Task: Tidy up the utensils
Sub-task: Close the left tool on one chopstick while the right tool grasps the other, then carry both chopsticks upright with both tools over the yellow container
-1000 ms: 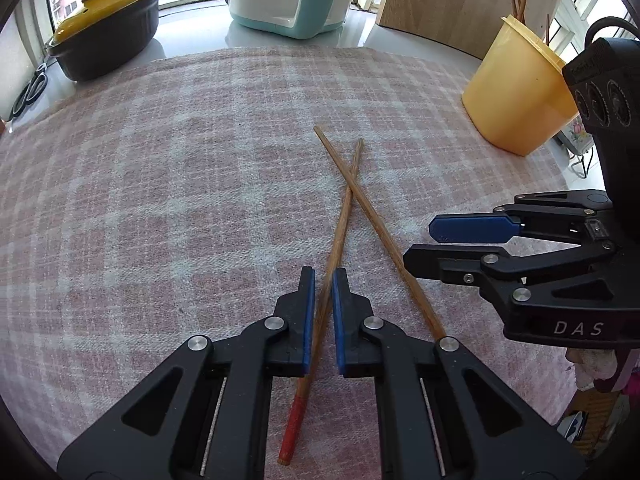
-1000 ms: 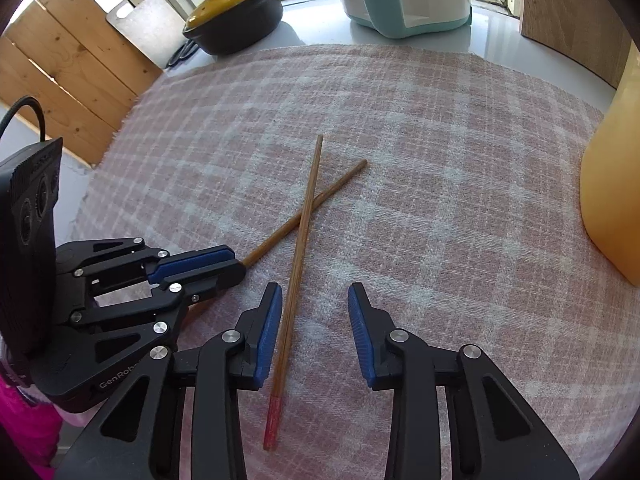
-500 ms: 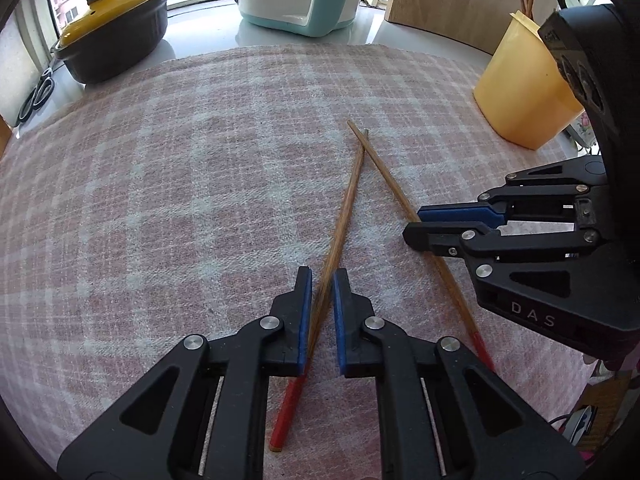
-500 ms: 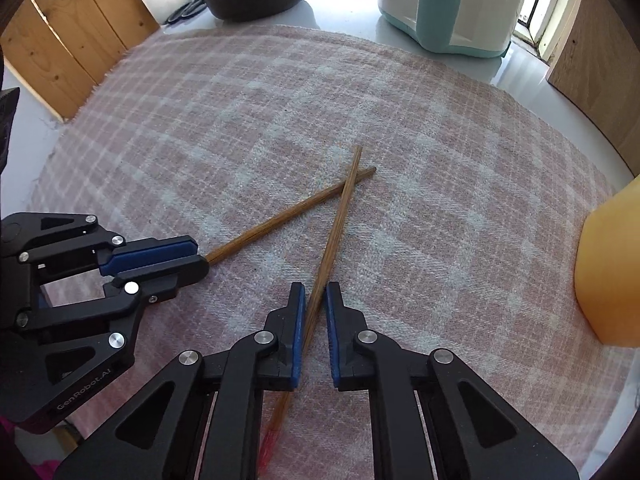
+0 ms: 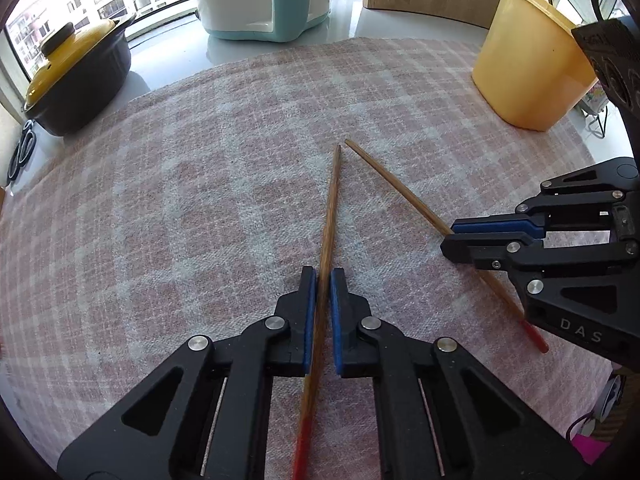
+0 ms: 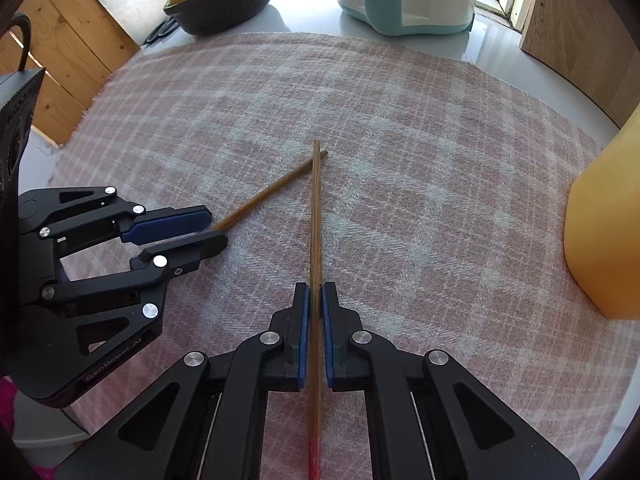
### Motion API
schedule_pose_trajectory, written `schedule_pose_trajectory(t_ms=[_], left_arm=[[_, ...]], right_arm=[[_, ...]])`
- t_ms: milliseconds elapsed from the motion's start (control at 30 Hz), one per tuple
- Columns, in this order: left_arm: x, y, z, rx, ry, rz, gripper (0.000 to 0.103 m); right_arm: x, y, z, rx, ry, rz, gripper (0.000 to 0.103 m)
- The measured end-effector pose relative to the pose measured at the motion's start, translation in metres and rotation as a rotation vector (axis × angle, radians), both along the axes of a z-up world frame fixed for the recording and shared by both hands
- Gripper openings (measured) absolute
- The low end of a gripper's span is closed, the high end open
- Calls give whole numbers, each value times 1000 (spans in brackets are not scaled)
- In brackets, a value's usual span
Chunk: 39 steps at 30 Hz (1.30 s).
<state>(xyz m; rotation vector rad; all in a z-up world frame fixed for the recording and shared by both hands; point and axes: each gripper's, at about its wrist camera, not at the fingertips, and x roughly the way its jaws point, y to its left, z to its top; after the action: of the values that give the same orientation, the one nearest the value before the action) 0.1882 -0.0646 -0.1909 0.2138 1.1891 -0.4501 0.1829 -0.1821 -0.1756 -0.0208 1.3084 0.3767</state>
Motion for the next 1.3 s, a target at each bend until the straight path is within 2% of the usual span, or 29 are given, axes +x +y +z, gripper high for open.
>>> schedule_pose_trajectory(t_ms=[233, 700, 1000, 1300], left_arm=[[-4, 21, 13, -124, 4, 104, 4], [-35, 29, 69, -347, -107, 220, 4], [-50, -2, 102, -383, -181, 166, 4], [-53, -33, 142, -455, -248, 124, 4]], right_arm=[[-12, -19, 15, 35, -60, -55, 5], [-56, -59, 70, 117, -285, -187, 5], [-80, -97, 98, 134, -394, -286, 5], [-94, -134, 136, 123, -544, -347, 5]])
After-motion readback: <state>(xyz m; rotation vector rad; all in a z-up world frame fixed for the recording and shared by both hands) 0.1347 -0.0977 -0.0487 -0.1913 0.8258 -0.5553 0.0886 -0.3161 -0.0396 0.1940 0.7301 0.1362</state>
